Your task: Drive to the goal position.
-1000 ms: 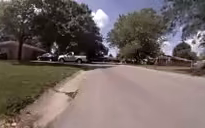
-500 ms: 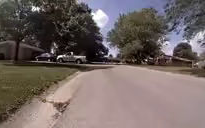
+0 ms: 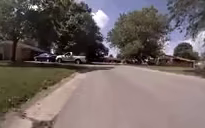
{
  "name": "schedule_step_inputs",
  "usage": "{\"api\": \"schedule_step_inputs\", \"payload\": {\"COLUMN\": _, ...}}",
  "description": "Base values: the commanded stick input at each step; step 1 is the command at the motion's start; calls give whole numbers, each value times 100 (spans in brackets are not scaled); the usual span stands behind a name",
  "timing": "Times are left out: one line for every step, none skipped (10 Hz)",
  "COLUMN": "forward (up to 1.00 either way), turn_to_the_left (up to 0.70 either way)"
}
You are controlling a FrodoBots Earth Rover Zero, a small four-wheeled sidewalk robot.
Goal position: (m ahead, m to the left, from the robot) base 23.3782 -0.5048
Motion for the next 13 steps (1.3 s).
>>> {"api": "schedule_step_inputs", "payload": {"forward": 100, "turn_to_the_left": 0}}
{"api": "schedule_step_inputs", "payload": {"forward": 100, "turn_to_the_left": 0}}
{"api": "schedule_step_inputs", "payload": {"forward": 100, "turn_to_the_left": 0}}
{"api": "schedule_step_inputs", "payload": {"forward": 100, "turn_to_the_left": 0}}
{"api": "schedule_step_inputs", "payload": {"forward": 100, "turn_to_the_left": 0}}
{"api": "schedule_step_inputs", "payload": {"forward": 100, "turn_to_the_left": 0}}
{"api": "schedule_step_inputs", "payload": {"forward": 100, "turn_to_the_left": 0}}
{"api": "schedule_step_inputs", "payload": {"forward": 100, "turn_to_the_left": 0}}
{"api": "schedule_step_inputs", "payload": {"forward": 100, "turn_to_the_left": 0}}
{"api": "schedule_step_inputs", "payload": {"forward": 100, "turn_to_the_left": 0}}
{"api": "schedule_step_inputs", "payload": {"forward": 100, "turn_to_the_left": 0}}
{"api": "schedule_step_inputs", "payload": {"forward": 100, "turn_to_the_left": 0}}
{"api": "schedule_step_inputs", "payload": {"forward": 100, "turn_to_the_left": 5}}
